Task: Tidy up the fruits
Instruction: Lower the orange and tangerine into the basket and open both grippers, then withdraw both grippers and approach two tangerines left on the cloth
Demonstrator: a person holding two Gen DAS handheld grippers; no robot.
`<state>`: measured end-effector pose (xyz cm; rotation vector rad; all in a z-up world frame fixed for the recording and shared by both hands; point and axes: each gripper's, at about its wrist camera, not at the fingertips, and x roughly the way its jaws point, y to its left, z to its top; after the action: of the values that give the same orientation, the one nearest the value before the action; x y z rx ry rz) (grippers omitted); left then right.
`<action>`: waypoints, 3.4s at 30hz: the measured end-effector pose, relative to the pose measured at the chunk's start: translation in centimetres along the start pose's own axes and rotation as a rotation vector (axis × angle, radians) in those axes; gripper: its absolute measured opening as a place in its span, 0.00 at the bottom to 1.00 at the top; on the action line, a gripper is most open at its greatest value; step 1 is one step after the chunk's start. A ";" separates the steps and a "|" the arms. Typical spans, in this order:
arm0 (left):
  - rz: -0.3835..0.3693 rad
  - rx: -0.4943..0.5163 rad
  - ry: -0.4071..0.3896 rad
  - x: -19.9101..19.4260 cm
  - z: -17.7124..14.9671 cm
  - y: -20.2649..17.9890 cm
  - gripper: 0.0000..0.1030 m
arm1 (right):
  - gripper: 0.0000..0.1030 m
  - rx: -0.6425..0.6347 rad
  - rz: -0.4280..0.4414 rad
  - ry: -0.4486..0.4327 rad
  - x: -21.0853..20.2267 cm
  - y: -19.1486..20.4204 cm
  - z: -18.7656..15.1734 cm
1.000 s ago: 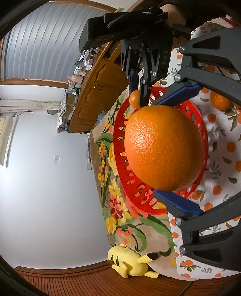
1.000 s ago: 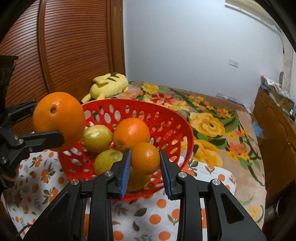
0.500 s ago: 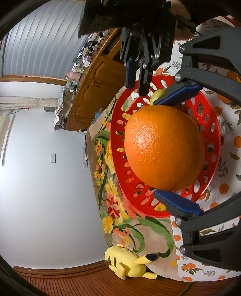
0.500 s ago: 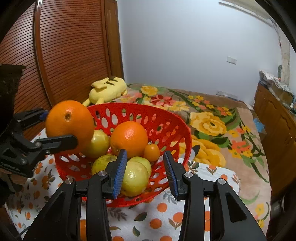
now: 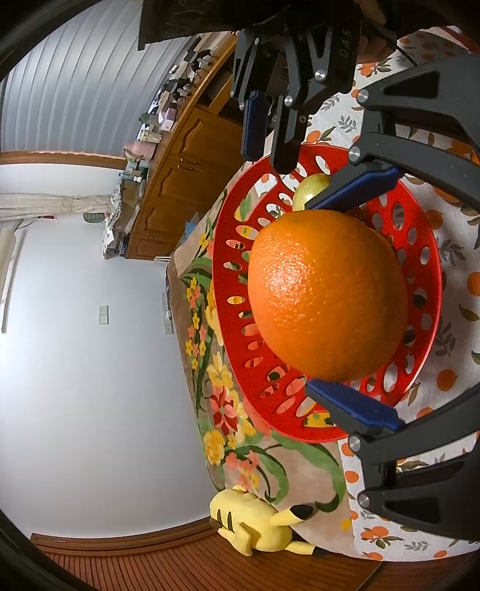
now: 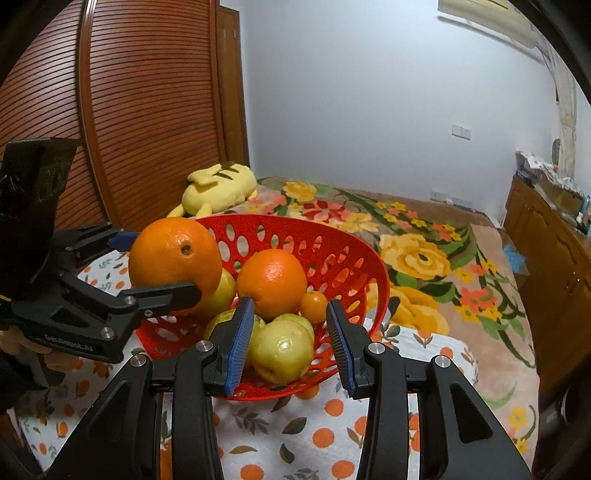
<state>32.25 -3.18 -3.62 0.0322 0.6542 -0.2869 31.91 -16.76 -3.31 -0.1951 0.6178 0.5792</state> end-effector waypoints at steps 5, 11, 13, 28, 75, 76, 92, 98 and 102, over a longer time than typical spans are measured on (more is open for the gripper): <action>-0.026 0.001 0.030 0.4 -0.3 -0.4 0.85 | 0.40 0.000 -0.002 -0.001 0.0 0.0 0.0; -0.006 0.048 0.038 0.6 -0.7 -2.0 0.85 | 0.40 0.005 -0.005 -0.003 -0.7 -0.3 -0.1; -0.005 0.047 0.044 0.7 -0.7 -2.0 0.85 | 0.40 0.007 -0.006 -0.004 -0.9 -0.4 -0.3; -0.051 0.036 0.092 1.5 -0.6 -2.9 0.86 | 0.41 0.013 -0.016 -0.013 -2.2 -0.3 -0.8; -0.126 -0.022 0.148 -4.9 -12.9 -7.9 0.81 | 0.43 0.166 -0.044 0.007 -9.2 4.0 -11.6; -0.130 -0.025 0.150 -4.8 -13.0 -8.0 0.81 | 0.43 0.171 -0.043 0.009 -9.2 4.0 -11.8; -0.149 -0.023 0.224 -2.9 -14.2 -8.7 0.48 | 0.43 0.189 -0.032 0.020 -8.8 4.1 -12.4; -0.127 -0.003 0.197 -3.6 -14.6 -8.9 0.43 | 0.43 0.182 -0.023 0.037 -7.9 4.4 -12.5; -0.112 -0.033 0.165 -4.9 -14.6 -7.8 0.43 | 0.43 0.181 -0.017 0.051 -7.2 4.5 -12.4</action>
<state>17.74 -7.73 -11.76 -0.0128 0.8256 -0.3842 18.50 -20.48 -8.98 -0.0452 0.7139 0.4998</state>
